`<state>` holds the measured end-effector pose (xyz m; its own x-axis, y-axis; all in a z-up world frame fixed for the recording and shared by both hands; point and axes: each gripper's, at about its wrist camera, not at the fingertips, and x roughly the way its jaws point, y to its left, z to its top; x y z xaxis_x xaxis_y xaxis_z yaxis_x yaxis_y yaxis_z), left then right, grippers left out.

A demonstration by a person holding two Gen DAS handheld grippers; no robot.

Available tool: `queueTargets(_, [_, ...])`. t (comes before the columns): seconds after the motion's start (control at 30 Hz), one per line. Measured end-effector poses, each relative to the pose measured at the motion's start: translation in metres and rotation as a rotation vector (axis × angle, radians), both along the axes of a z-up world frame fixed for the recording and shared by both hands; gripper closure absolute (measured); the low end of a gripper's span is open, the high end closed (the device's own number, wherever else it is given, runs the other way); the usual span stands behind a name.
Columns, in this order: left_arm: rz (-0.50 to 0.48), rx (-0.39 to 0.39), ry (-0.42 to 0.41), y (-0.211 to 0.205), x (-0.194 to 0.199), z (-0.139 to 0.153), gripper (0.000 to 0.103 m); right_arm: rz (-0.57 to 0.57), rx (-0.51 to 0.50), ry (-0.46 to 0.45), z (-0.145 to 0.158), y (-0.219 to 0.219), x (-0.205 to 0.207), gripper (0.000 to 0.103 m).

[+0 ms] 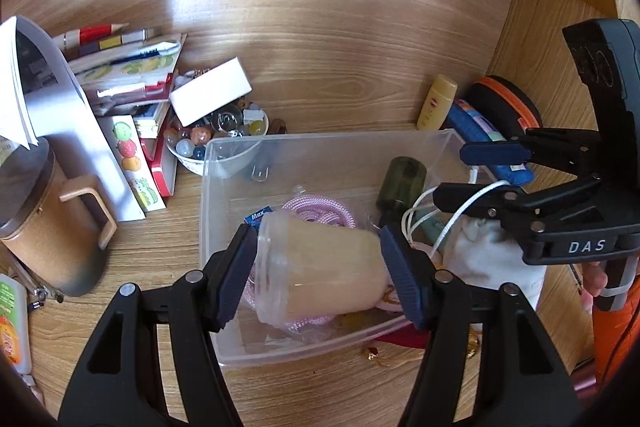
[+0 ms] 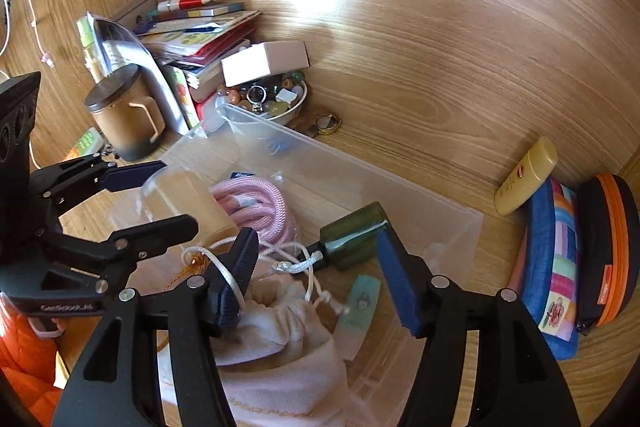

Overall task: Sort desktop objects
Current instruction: 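Lower both into the box and open the right gripper to release the white bag, then open the left gripper to release the beige jar into the box, then withdraw both grippers up and out of the clear box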

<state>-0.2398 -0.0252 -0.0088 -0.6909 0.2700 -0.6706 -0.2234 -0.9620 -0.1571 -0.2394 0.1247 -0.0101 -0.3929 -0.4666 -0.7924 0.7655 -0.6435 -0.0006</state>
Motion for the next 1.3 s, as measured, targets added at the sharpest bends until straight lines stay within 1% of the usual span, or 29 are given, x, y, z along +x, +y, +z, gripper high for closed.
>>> queueTargets(0.17, [-0.007,0.004,0.024,0.0,0.013,0.01,0.039,0.007,-0.001,0.032,0.006,0.006,0.012,0.042])
queueTargets(0.23, [-0.022,0.02,0.027,-0.001,0.024,0.013,0.039,0.002,0.009,0.06,0.006,0.007,0.015,0.039])
queueTargets(0.3, [-0.03,0.03,0.035,-0.002,0.037,0.015,0.039,0.002,0.017,0.076,0.004,0.006,0.014,0.039])
queueTargets(0.47, [-0.059,0.049,0.028,0.002,0.063,0.018,0.039,-0.011,0.025,0.064,-0.001,0.003,0.004,0.039])
queueTargets(0.63, [-0.1,0.039,0.019,0.023,0.075,0.016,0.039,-0.019,0.053,0.081,-0.005,-0.002,0.001,0.039])
queueTargets(0.83, [-0.166,0.01,0.023,0.052,0.087,0.011,0.035,-0.031,0.067,0.085,-0.006,-0.004,-0.002,0.039])
queueTargets(0.93, [-0.176,-0.022,0.019,0.064,0.086,0.005,0.031,-0.032,0.058,0.07,-0.005,-0.003,-0.003,0.039])
queueTargets(1.07, [-0.153,-0.049,-0.025,0.075,0.071,-0.009,0.031,-0.031,0.047,0.061,-0.004,-0.002,-0.001,0.039])
queueTargets(1.17, [-0.138,-0.045,-0.038,0.077,0.06,-0.013,0.028,-0.029,0.035,0.056,-0.002,0.003,0.002,0.039])
queueTargets(1.23, [-0.14,-0.024,-0.058,0.078,0.055,-0.013,0.028,-0.031,0.029,0.059,0.0,0.006,0.003,0.039])
queueTargets(1.3, [-0.137,-0.026,-0.063,0.08,0.054,-0.012,0.029,-0.031,0.021,0.06,0.003,0.011,0.005,0.039])
